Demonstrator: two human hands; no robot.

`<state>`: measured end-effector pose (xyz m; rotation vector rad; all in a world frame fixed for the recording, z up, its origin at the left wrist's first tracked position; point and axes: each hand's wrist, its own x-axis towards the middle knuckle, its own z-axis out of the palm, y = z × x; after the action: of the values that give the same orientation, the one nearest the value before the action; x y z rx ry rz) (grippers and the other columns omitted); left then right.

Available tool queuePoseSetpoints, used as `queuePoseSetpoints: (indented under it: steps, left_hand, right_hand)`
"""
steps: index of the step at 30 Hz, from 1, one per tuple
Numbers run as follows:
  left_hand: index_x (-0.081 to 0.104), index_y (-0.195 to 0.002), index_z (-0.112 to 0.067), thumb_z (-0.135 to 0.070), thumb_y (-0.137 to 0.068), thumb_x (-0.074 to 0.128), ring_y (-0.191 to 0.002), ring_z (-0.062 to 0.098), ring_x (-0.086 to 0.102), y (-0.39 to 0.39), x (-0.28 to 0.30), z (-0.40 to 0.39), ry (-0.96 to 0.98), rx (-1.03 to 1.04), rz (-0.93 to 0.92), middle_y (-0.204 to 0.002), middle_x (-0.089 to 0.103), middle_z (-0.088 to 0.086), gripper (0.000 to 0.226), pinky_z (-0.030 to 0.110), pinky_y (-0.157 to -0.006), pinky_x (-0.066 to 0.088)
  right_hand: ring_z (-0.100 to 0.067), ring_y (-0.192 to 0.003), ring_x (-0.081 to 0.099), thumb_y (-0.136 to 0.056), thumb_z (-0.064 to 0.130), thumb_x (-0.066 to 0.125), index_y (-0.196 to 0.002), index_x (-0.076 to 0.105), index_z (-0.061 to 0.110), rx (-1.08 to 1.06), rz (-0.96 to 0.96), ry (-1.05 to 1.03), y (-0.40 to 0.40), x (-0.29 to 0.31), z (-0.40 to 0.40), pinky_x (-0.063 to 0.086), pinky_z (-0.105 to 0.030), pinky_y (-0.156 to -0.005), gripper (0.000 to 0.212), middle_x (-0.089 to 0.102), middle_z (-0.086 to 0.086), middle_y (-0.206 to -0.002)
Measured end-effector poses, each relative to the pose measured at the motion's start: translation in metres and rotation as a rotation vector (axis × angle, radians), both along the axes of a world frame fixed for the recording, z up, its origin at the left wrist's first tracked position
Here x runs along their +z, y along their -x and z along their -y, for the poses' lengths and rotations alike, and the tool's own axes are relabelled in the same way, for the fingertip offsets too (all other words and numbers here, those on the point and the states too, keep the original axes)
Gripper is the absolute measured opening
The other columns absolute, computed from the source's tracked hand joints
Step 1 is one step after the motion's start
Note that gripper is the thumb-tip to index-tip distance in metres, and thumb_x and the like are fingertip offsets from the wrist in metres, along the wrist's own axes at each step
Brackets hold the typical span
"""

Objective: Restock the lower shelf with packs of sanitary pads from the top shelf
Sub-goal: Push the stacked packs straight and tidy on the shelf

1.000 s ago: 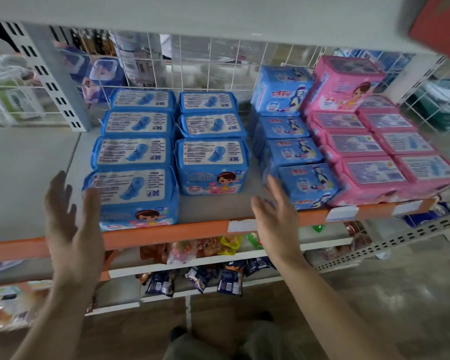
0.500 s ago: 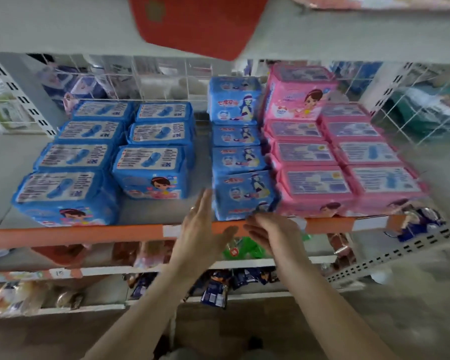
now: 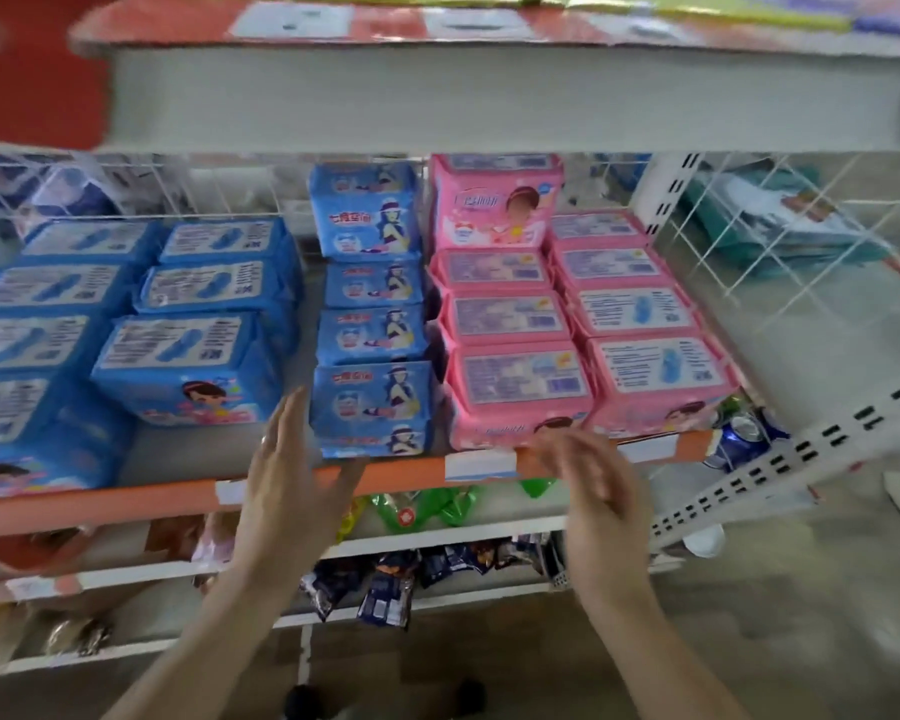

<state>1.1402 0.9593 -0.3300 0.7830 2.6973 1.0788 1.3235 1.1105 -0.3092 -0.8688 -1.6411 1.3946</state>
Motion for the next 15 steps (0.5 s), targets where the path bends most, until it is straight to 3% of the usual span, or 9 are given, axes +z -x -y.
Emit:
queuePoseSetpoints:
  steps: [2,5,8,11,13,15]
  left_hand:
    - [0.032,-0.153,-0.017,-0.038,-0.080,0.080,-0.143,0.025,0.029,-0.027,0.003,-0.001,0.006,-0.038,-0.170,-0.159,0.034,0.005,0.090,0.053,-0.108,0.040]
    - [0.044,-0.144,-0.017,-0.031,-0.076,0.084,-0.137,0.033,0.040,-0.050,-0.002,-0.021,-0.036,-0.216,-0.409,-0.151,0.044,0.008,0.080,0.057,-0.099,0.049]
    - [0.056,-0.136,-0.017,-0.029,-0.078,0.083,-0.131,0.034,0.049,-0.057,0.001,-0.052,-0.046,-0.348,-0.551,-0.144,0.052,0.009,0.065,0.054,-0.100,0.048]
    - [0.064,-0.127,-0.017,-0.026,-0.075,0.087,-0.127,0.035,0.055,-0.056,0.011,-0.080,-0.018,-0.404,-0.612,-0.140,0.058,0.011,0.058,0.051,-0.100,0.048]
    - [0.066,-0.125,-0.017,-0.026,-0.071,0.089,-0.126,0.035,0.057,-0.054,0.015,-0.093,0.024,-0.433,-0.634,-0.137,0.060,0.012,0.059,0.050,-0.101,0.048]
    - [0.069,-0.122,-0.018,-0.025,-0.071,0.089,-0.125,0.035,0.057,-0.051,0.016,-0.102,0.071,-0.447,-0.646,-0.135,0.061,0.011,0.056,0.049,-0.101,0.048]
  right_hand:
    - [-0.020,-0.087,0.064,-0.097,0.009,0.059,-0.100,0.070,0.014,-0.196,-0.114,-0.071,-0.020,0.000,-0.032,0.054,-0.029,-0.082,0.012,0.072,-0.004,-0.101]
    - [-0.030,-0.115,0.062,-0.097,0.009,0.057,-0.124,0.054,0.003,-0.330,-0.233,0.020,-0.033,-0.014,-0.096,0.053,-0.052,-0.098,0.028,0.059,-0.022,-0.130]
    - [-0.029,-0.124,0.060,-0.094,0.016,0.059,-0.133,0.051,0.016,-0.398,-0.252,0.049,-0.029,-0.015,-0.134,0.053,-0.055,-0.097,0.040,0.054,-0.017,-0.138]
    - [-0.018,-0.117,0.064,-0.098,0.020,0.057,-0.129,0.055,0.027,-0.409,-0.107,-0.053,-0.024,-0.016,-0.154,0.057,-0.043,-0.093,0.031,0.060,0.002,-0.127]
    - [-0.022,-0.121,0.060,-0.096,0.039,0.056,-0.122,0.057,0.034,-0.371,0.117,-0.203,-0.020,-0.020,-0.164,0.054,-0.051,-0.094,0.027,0.060,0.005,-0.126]
    - [-0.026,-0.129,0.052,-0.092,0.046,0.052,-0.127,0.057,0.030,-0.346,0.285,-0.293,-0.018,-0.028,-0.171,0.051,-0.055,-0.098,0.040,0.051,0.002,-0.140]
